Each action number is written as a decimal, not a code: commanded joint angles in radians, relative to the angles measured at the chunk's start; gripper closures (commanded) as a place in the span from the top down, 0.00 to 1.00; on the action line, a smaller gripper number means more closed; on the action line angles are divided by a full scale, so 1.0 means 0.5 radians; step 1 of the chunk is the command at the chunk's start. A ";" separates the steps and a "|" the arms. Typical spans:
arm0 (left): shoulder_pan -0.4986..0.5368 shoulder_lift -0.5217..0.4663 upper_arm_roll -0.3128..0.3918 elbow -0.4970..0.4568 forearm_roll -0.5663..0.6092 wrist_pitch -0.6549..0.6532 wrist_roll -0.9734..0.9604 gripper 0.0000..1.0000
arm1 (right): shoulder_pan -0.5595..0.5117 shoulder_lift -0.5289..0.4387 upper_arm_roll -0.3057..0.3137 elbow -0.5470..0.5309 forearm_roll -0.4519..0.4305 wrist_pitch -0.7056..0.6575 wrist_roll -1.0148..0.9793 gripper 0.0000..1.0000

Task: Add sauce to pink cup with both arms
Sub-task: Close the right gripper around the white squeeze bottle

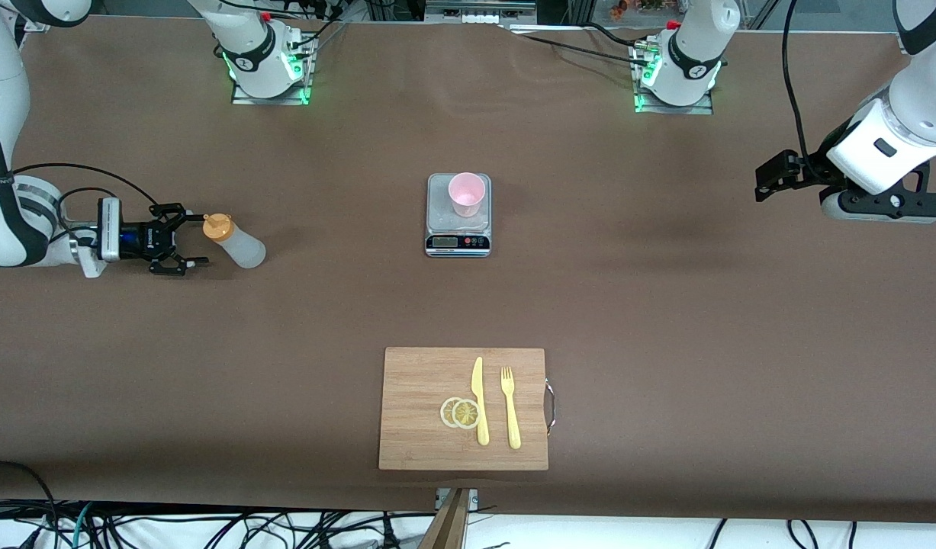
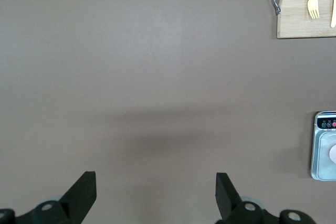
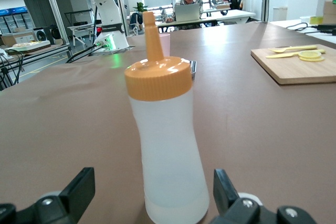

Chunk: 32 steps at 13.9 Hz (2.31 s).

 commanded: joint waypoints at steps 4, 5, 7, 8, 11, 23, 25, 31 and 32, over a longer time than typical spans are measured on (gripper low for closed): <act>0.010 0.016 0.009 0.048 -0.008 -0.092 0.060 1.00 | 0.027 -0.023 0.051 -0.159 0.200 -0.013 -0.149 0.99; 0.010 0.016 0.009 0.048 -0.008 -0.095 0.057 1.00 | 0.052 -0.023 0.051 -0.184 0.243 -0.007 -0.152 0.99; 0.010 0.016 0.006 0.048 -0.008 -0.095 0.057 1.00 | 0.082 -0.023 0.051 -0.202 0.305 0.002 -0.177 0.99; 0.010 0.016 0.003 0.048 -0.008 -0.095 0.057 1.00 | 0.092 -0.023 0.048 -0.215 0.305 0.002 -0.177 0.99; 0.010 0.016 0.009 0.045 -0.008 -0.098 0.060 1.00 | 0.135 0.004 0.051 -0.236 0.308 0.002 -0.177 0.99; -0.012 0.016 -0.024 0.073 -0.005 -0.135 0.032 1.00 | 0.193 0.066 0.048 -0.181 0.357 -0.007 -0.146 0.00; -0.012 0.016 -0.027 0.079 -0.005 -0.144 0.032 1.00 | 0.202 0.050 0.045 -0.150 0.357 0.002 -0.134 0.00; 0.007 0.010 -0.015 0.082 -0.002 -0.209 0.038 1.00 | 0.374 -0.152 0.036 -0.003 0.305 0.096 0.357 0.00; 0.007 0.007 -0.018 0.082 -0.002 -0.218 0.038 1.00 | 0.426 -0.222 0.036 0.009 0.263 0.170 0.391 0.00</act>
